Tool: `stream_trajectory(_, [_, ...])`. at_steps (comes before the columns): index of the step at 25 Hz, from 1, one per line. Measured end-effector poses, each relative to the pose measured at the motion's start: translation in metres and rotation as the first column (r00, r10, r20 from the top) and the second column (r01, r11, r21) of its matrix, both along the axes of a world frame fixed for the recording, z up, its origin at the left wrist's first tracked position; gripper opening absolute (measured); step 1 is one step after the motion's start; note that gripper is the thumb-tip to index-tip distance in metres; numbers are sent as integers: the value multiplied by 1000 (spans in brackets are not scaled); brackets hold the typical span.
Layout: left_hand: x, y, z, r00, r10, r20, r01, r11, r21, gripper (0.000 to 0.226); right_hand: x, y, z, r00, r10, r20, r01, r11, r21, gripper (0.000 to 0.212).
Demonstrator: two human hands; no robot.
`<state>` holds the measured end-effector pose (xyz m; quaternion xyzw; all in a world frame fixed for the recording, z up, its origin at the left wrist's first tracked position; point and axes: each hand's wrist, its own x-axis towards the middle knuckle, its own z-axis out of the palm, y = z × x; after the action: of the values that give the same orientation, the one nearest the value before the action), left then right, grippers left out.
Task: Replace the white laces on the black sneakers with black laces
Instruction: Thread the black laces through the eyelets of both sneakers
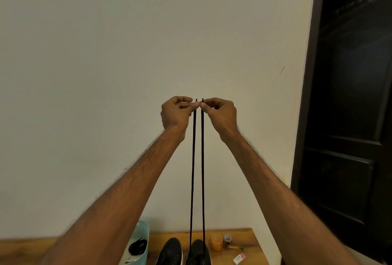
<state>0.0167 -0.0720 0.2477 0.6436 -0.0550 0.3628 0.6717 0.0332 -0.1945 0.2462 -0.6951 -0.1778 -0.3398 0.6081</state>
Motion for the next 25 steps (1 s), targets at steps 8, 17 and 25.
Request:
stream_trajectory(8, [1,-2,-3,1000,4,3,-4,1000,5,24,0,-4,-2,1000,-17,-1,17,1000,-7,12])
stream_trajectory(17, [1,0,-8,1000,4,3,-4,1000,3,23,-1,-6,-9,1000,-11,-10,11,1000,-12,13])
stream_trajectory(25, [-11,25,-28,1000,-9,-26,8,1000,-6,24,-10,-29,-24,994,39,-101,-30,995,92,11])
